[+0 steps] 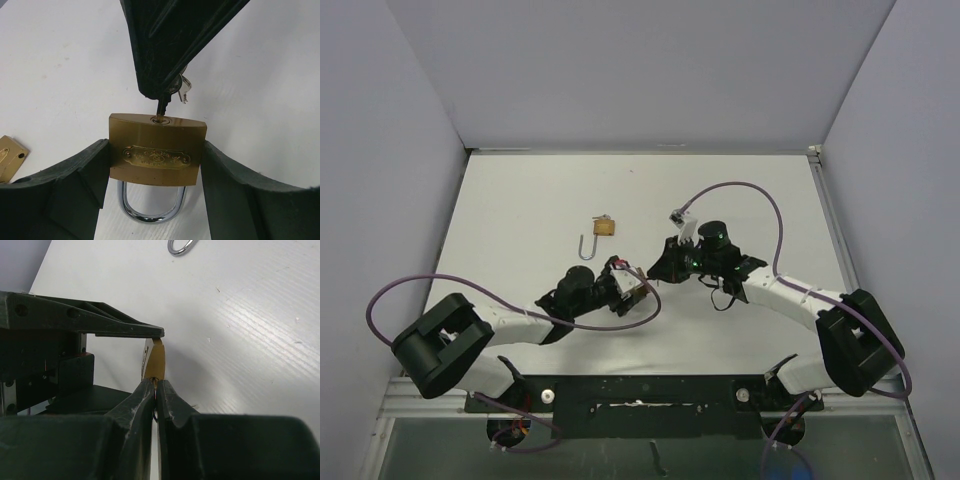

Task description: Unlock with the key

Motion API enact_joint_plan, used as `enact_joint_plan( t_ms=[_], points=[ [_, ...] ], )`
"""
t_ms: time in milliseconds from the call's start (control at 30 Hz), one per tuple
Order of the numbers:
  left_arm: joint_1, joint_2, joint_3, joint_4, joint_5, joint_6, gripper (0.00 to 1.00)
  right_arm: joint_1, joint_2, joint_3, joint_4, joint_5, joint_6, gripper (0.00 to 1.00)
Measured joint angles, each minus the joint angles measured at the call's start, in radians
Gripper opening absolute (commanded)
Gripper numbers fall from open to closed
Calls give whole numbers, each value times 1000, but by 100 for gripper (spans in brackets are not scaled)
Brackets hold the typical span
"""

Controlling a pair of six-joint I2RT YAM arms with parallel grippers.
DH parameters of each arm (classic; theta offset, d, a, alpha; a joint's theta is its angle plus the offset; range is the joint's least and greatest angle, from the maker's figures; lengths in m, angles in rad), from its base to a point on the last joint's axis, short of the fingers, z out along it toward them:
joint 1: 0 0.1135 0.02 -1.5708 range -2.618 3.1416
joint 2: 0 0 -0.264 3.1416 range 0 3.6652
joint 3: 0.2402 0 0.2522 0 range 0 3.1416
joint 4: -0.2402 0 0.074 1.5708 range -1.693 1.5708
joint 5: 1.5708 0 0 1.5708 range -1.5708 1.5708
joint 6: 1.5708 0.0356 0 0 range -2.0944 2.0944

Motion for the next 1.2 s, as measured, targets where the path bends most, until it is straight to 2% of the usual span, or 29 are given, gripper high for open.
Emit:
enact_joint_plan(
  t_ms=[500, 833, 1200],
  points=[
    [1, 2, 97, -153, -55, -75, 0, 5, 0, 10, 19, 76, -17, 0],
    [-5, 1, 124, -164, -123, -137, 0, 6, -11, 10, 60, 117, -14, 0],
    [18, 1, 135, -150, -97, -207, 0, 11, -28, 10, 80, 154, -13, 0]
  ],
)
